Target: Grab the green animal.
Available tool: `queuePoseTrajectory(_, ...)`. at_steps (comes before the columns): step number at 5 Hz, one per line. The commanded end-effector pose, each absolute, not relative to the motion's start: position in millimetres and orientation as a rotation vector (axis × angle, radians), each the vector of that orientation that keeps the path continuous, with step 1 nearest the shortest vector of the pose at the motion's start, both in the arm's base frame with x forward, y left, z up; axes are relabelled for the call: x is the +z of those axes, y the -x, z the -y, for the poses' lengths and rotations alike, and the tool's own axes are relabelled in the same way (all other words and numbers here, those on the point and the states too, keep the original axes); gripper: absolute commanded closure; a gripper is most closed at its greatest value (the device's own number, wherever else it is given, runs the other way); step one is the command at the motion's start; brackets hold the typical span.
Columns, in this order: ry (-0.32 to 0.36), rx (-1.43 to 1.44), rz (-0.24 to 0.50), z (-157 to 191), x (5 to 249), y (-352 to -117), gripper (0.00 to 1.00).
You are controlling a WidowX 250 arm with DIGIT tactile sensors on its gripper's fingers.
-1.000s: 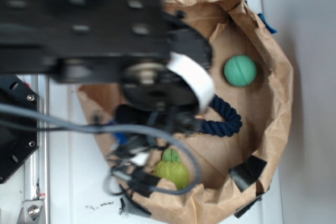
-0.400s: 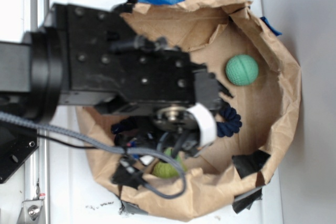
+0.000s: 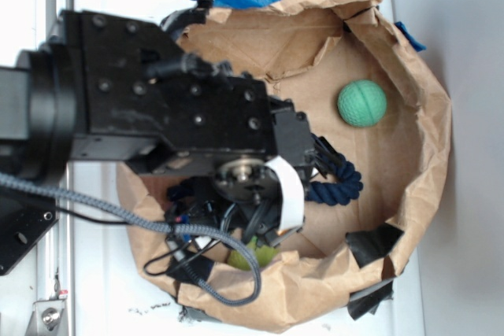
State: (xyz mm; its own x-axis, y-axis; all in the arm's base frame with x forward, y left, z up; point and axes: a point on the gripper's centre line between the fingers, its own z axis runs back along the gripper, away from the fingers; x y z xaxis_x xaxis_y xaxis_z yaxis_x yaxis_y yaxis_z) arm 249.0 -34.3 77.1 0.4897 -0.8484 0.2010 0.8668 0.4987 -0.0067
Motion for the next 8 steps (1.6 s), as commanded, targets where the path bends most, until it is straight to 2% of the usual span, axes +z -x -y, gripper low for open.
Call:
queuePoseTrajectory(1,0.102,-1.052,0.202,34,83,-248,0.00)
queuePoseTrajectory(2,0.210,-1.122,0.124,30,100,-257,0.00)
queuePoseTrajectory(3,0.235,-1.133,0.157,20,116,-277,0.00)
queuePoseTrajectory(4,0.222,-1.156,0.175,20,115,-289,0.00)
queuePoseTrajectory(6,0.164,-1.477,0.218,38,92,-261,0.00)
queuePoseTrajectory(8,0.165,-1.626,0.233,61,73,-250,0.00)
